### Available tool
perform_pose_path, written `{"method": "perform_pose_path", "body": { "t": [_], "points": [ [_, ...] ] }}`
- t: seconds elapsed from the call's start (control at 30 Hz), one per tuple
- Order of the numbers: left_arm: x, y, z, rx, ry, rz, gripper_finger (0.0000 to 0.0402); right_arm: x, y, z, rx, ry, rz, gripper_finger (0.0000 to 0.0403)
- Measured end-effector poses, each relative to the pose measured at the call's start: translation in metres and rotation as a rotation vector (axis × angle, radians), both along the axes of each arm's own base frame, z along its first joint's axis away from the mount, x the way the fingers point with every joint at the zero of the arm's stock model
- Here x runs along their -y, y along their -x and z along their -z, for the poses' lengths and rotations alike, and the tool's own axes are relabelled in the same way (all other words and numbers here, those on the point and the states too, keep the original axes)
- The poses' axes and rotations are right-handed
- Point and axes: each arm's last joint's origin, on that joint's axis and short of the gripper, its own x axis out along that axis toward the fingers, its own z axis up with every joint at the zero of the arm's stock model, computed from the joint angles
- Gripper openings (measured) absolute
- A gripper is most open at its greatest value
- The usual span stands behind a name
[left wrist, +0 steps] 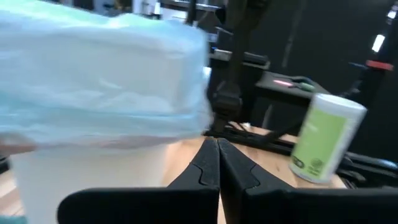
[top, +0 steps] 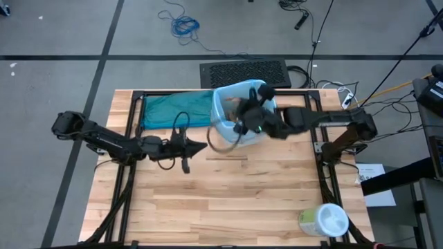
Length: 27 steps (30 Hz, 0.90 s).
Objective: Place trash/remove bag and relplace
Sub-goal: Put the brown napkin into the blue trash bin, then remove the blue trash bag from the bin
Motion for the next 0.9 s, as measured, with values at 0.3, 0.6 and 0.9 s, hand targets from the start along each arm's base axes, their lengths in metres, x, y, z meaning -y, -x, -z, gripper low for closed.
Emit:
{"method": "perform_pose_path", "body": {
  "t": [0.3, 0.6, 0.9],
  "points": [
    [-0.025, -0.002, 0.005, -0.04, 0.034, -0.108, 0.0, 0.041, 0.013, 0.019, -0.078, -0.275, 0.065, 0.0098],
    [-0.031, -0.002, 0.005, -0.043, 0.036, -0.13, 0.0, 0.041, 0.014, 0.017, -0.087, -0.267, 0.053, 0.0247],
    [-0.032, -0.002, 0.006, -0.047, 0.034, -0.129, 0.0, 0.069, 0.022, 0.015, -0.118, -0.179, 0.172, 0.03]
  ]
}}
